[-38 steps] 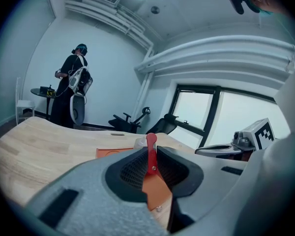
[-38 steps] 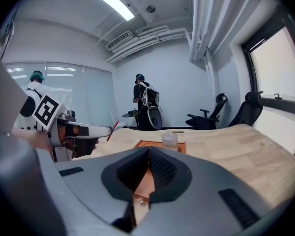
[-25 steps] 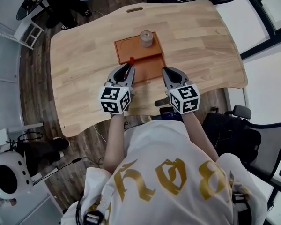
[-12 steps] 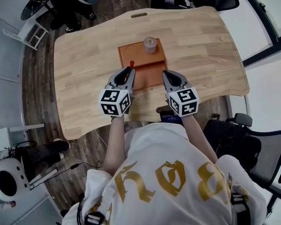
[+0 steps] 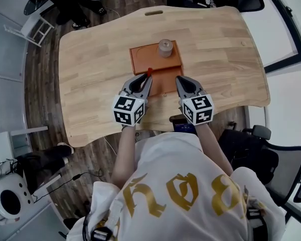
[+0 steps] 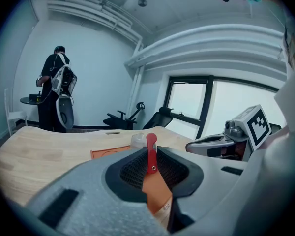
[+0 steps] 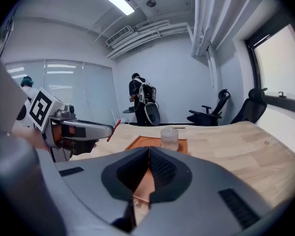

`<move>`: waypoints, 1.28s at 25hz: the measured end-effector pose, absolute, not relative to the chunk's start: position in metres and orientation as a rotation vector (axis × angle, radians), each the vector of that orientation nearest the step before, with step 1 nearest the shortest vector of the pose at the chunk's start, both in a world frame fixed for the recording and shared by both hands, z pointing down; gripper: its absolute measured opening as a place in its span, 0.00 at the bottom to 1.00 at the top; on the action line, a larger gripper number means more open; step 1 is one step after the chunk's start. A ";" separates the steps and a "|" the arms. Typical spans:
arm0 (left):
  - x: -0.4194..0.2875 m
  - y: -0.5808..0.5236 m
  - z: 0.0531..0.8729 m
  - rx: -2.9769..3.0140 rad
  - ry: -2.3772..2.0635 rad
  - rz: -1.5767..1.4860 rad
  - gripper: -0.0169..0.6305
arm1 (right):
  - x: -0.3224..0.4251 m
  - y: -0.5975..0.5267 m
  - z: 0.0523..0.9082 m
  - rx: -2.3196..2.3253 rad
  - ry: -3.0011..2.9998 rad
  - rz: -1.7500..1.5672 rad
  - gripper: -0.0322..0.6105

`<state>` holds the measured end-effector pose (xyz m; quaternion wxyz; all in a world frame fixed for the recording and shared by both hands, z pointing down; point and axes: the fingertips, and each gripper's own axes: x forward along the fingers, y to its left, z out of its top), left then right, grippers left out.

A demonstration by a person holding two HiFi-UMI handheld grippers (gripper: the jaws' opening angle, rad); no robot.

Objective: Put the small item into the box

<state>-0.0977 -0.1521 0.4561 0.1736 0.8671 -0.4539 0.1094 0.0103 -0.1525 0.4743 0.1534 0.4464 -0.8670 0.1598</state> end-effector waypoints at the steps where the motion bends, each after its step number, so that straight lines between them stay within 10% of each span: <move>1: -0.097 -0.153 0.460 2.456 -1.281 0.326 0.12 | 0.010 -0.153 0.478 1.274 -2.482 0.466 0.07; 32: -0.080 -0.178 0.565 2.260 -1.110 0.586 0.12 | 0.016 -0.191 0.550 1.193 -2.368 0.619 0.07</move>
